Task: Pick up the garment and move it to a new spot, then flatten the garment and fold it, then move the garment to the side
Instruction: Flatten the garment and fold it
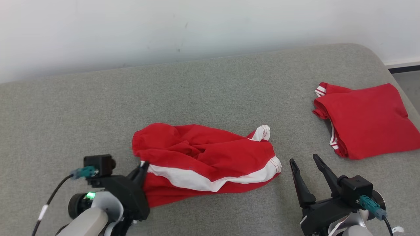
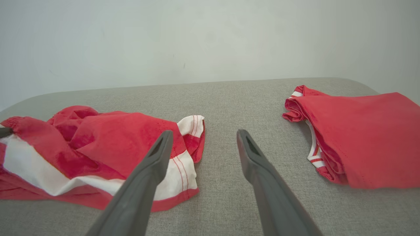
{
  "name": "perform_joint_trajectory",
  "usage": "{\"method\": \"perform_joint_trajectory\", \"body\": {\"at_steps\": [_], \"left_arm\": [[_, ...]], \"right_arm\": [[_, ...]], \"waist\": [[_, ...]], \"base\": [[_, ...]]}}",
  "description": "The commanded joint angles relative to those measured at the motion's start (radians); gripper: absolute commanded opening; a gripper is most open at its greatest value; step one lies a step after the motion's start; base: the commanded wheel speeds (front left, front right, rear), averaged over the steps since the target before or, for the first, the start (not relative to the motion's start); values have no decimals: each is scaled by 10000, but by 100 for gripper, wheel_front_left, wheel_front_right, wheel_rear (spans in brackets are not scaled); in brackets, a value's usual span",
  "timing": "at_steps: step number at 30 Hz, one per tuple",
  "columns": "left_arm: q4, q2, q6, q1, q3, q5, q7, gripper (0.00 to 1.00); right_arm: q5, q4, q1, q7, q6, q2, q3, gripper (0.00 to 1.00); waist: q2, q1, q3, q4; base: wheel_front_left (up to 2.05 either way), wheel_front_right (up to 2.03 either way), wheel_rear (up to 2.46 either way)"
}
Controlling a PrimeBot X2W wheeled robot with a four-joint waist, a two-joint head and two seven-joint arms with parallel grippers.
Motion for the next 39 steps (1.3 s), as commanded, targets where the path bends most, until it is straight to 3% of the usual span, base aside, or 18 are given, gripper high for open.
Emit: {"method": "perform_joint_trajectory", "body": {"at_steps": [1, 7, 10, 11, 12, 26, 39], "left_arm": [[59, 89, 277, 390, 310, 52, -628, 0], [-159, -34, 874, 1403, 1142, -200, -2041, 0], [-447, -117, 928, 1952, 1565, 3, -2330, 0], [-570, -123, 911, 2080, 1658, 214, -2365, 34], [-718, -177, 876, 2204, 1769, 366, -2394, 100], [-2951, -1054, 321, 5058, 5537, 4796, -2399, 100], [-3478, -2171, -1108, 6206, 7727, 7438, -2401, 100]], "right_arm": [[-16, 6, -36, -70, -30, 19, -25, 100], [-57, -10, 66, -65, -30, -24, -95, 100], [-67, -24, 159, -32, -30, -55, -148, 100], [-71, -30, 173, -17, -30, -66, -174, 100], [-80, -44, 195, -7, -30, -62, -179, 100], [-22, -78, 675, 99, -30, -296, -632, 100], [51, 163, 1069, -143, -30, -293, -1050, 100]], "waist": [[-1, -1, -6, 12], [-1, -1, -63, 72], [-1, -1, -131, 147], [-1, -1, -162, 172], [-1, -1, -193, 188], [-1, -1, -1044, 467], [-1, -1, -1553, 1141]], "base": [[0, 0, 0], [0, 0, 0], [0, 0, 0], [0, 0, 0], [0, 0, 0], [0, 0, 0], [0, 0, 0]]}}
